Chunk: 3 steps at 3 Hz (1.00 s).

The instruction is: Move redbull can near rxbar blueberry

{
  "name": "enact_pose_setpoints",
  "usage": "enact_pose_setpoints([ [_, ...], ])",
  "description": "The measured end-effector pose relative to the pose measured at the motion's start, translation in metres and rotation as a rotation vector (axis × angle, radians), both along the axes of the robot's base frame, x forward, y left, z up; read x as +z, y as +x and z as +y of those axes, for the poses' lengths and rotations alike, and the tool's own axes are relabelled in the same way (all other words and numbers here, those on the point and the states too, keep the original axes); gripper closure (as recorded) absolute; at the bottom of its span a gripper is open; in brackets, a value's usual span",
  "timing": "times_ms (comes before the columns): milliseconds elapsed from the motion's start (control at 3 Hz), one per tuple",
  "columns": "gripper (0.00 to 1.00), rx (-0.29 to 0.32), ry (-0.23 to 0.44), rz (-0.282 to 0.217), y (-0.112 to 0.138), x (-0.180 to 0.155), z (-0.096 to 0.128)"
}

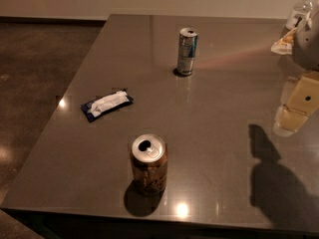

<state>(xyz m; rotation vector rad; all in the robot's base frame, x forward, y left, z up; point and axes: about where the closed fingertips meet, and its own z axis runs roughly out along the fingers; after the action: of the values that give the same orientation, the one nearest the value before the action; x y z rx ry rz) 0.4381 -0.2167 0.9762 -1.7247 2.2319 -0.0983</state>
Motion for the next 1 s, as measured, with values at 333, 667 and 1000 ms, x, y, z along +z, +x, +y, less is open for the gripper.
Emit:
enact_pose_setpoints([
  [333,0.00,0.000,0.000,0.000,0.000,0.000,0.000],
  [667,0.00,-0.009,0.007,0.011,0.008,0.001,0.002],
  [1000,0.00,-0.064,0.037,0.002,0.036,-0.002,0.003],
])
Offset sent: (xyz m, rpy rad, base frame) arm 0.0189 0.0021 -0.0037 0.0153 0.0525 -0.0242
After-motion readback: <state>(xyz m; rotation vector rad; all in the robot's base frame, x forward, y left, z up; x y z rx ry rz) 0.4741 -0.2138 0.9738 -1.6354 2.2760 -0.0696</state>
